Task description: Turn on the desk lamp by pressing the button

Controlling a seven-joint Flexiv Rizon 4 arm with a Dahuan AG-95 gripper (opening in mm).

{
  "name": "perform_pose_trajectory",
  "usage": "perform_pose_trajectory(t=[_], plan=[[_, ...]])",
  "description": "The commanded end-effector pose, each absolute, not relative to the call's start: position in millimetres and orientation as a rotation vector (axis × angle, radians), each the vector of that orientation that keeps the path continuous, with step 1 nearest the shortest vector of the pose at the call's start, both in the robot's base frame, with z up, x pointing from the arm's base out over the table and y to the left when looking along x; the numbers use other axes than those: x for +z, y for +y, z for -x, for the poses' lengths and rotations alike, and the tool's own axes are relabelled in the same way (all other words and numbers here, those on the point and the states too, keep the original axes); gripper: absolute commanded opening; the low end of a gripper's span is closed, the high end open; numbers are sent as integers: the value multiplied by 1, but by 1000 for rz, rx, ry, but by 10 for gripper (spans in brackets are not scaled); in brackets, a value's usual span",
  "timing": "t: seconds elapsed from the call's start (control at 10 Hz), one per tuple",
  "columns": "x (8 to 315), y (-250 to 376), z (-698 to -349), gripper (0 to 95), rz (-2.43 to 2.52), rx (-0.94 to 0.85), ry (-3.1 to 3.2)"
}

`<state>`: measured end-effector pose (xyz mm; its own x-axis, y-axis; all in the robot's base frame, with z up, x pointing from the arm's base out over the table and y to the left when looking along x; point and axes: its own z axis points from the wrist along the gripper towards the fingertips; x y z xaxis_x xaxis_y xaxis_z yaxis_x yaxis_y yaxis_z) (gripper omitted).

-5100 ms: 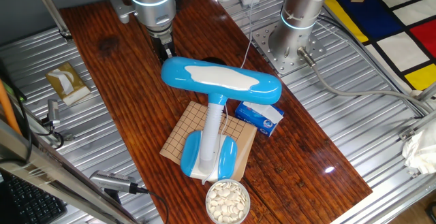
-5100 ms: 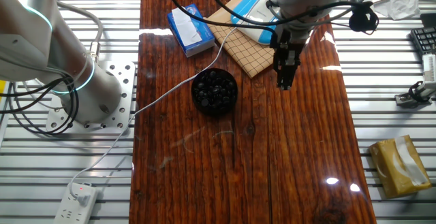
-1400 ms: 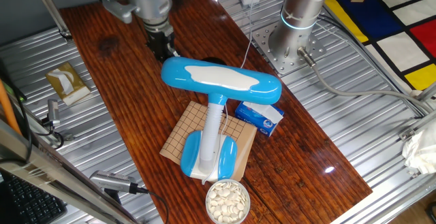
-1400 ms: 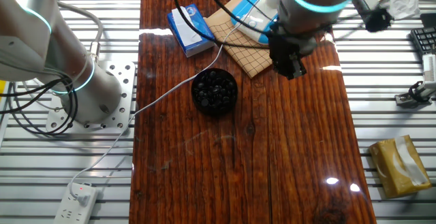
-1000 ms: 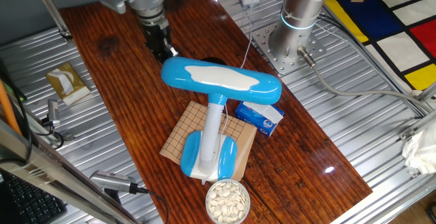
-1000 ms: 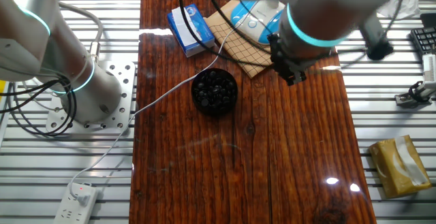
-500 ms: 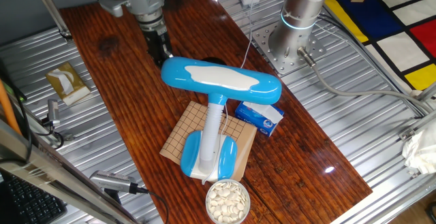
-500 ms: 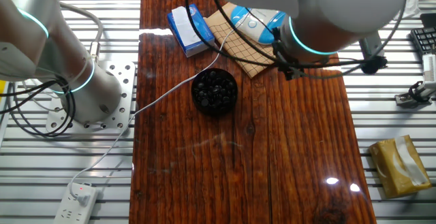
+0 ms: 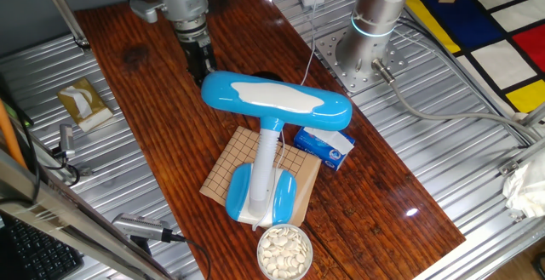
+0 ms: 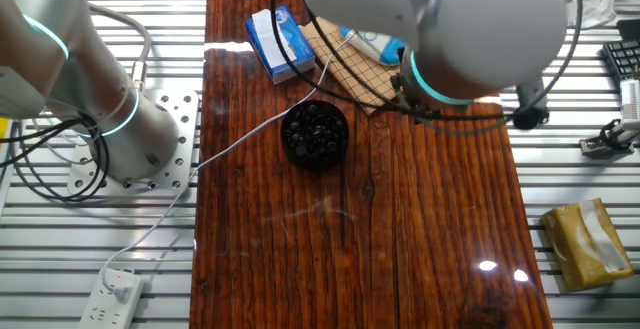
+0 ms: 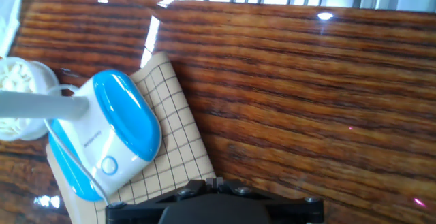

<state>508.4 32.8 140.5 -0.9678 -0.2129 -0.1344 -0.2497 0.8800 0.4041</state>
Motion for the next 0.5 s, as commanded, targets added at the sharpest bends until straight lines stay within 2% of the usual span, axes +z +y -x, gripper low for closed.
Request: perform_pose_trajectory(t=[0.1, 0.5], plan=[[137, 39, -510, 0, 341, 665, 2960], [132, 41, -511, 0, 334, 677, 2948]])
